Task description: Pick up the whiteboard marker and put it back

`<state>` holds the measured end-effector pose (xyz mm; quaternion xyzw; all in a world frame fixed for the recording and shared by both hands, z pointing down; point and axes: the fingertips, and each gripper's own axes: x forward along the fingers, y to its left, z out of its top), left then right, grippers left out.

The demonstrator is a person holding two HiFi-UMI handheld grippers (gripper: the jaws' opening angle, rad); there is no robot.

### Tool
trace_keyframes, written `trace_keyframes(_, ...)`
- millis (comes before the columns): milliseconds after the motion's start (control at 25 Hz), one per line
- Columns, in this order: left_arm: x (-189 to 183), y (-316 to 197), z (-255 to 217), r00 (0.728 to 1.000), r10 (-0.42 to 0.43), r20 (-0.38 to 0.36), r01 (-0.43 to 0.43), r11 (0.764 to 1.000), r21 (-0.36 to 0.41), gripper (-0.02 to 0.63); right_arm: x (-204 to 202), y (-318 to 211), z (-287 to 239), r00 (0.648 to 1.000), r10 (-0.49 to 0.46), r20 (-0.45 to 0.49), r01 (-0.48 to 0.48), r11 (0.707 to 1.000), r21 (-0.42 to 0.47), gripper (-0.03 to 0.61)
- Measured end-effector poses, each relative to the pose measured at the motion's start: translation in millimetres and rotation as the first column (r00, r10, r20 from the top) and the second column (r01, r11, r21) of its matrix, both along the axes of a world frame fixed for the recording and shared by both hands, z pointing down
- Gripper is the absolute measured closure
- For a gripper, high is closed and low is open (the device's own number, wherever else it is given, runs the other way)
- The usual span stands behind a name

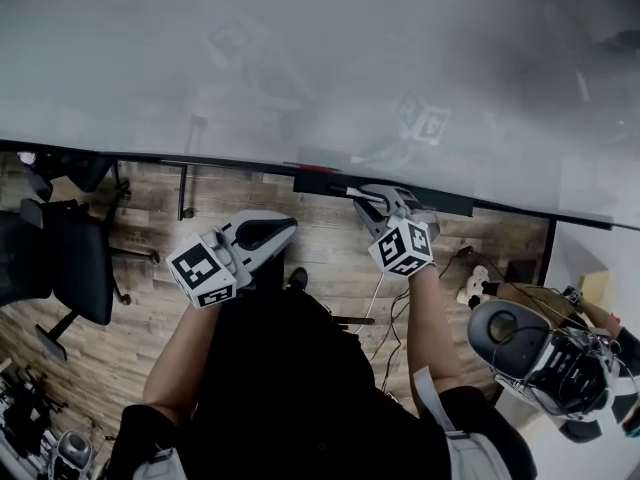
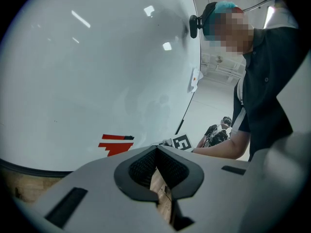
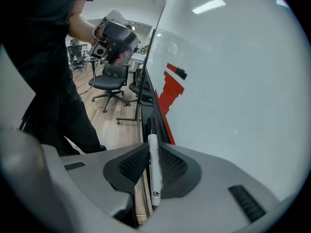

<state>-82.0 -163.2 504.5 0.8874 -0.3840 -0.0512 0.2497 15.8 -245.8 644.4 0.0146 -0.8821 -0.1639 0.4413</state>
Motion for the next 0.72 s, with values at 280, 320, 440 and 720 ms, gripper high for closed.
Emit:
trace_keyframes(280, -1.6, 7.0, -2.5, 1.0, 0.009, 0.011, -0.009, 1.0, 0.003, 0.603, -0.2, 0.0, -0.6, 0.999, 0.042, 0.022, -0.041, 0.999, -0.033, 0.503)
trace_keyframes(320, -1.2, 8.2, -3.2, 1.0, 0.009, 0.011, -0.009, 1.0, 0.004, 0.603, -0.4, 0.5, -1.0, 0.999, 0.046, 0.024, -0.045, 0.998, -0.037, 0.503)
trace_keyframes(440, 0.3, 11.0, -5.2, 1.0, 0.01, 0.011, -0.01, 1.0, 0.008, 0.603, -0.3, 3.0, -3.9, 0.998, 0.057, 0.035, -0.055, 0.998, -0.044, 0.502)
trace_keyframes(720, 1.9, 25.9, -19.4, 1.0, 0.006, 0.02, -0.007, 0.999, 0.046, 0.603, -0.2, 14.3, -34.0, 0.99, 0.096, 0.107, -0.096, 0.995, -0.013, 0.497)
